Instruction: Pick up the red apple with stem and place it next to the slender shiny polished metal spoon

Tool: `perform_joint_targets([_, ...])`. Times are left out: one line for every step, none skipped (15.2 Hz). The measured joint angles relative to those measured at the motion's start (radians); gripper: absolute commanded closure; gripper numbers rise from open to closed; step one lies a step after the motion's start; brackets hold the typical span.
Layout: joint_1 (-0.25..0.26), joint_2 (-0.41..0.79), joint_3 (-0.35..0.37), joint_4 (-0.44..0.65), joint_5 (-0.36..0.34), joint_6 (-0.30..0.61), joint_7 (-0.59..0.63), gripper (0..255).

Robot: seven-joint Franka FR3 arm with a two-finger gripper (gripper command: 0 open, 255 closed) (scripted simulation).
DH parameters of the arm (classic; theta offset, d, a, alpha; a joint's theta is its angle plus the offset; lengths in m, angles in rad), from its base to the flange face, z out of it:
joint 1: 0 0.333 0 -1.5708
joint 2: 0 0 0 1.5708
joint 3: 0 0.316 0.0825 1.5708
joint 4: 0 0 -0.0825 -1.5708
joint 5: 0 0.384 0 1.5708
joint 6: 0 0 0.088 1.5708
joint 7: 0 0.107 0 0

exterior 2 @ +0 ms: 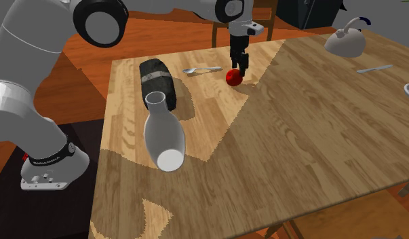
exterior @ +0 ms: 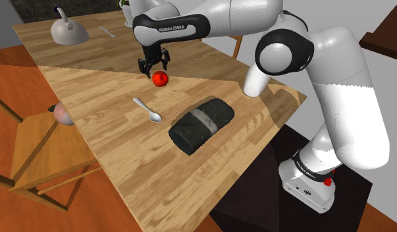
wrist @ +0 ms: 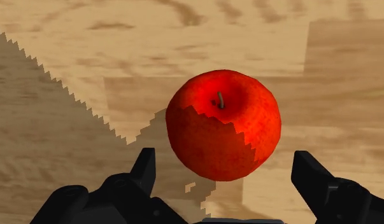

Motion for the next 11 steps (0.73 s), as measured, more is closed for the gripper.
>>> perform_joint_targets([0.001, 0.002, 0.0, 0.02, 0.001, -0.017, -0.001, 0])
perform_joint_targets([0.002, -0.013, 0.001, 0.017, 0.001, -0.03, -0.002, 0])
perform_joint_targets([0.005, -0.024, 0.001, 0.029, 0.001, -0.052, -0.002, 0])
perform_joint_targets([0.008, -0.016, 0.001, 0.068, 0.002, -0.082, -0.003, 0])
perform_joint_targets([0.01, -0.015, 0.002, 0.085, 0.002, -0.099, -0.003, 0])
perform_joint_targets([0.011, -0.012, 0.002, 0.098, 0.003, -0.11, -0.004, 0])
perform_joint_targets([0.01, -0.011, 0.002, 0.104, 0.003, -0.115, -0.005, 0])
perform_joint_targets([0.01, -0.01, 0.002, 0.108, 0.003, -0.117, -0.005, 0])
perform_joint_targets([0.01, -0.009, 0.002, 0.109, 0.003, -0.119, -0.006, 0])
perform_joint_targets([0.01, -0.009, 0.001, 0.111, 0.003, -0.12, -0.006, 0])
perform_joint_targets([0.01, -0.009, 0.001, 0.111, 0.003, -0.12, -0.006, 0])
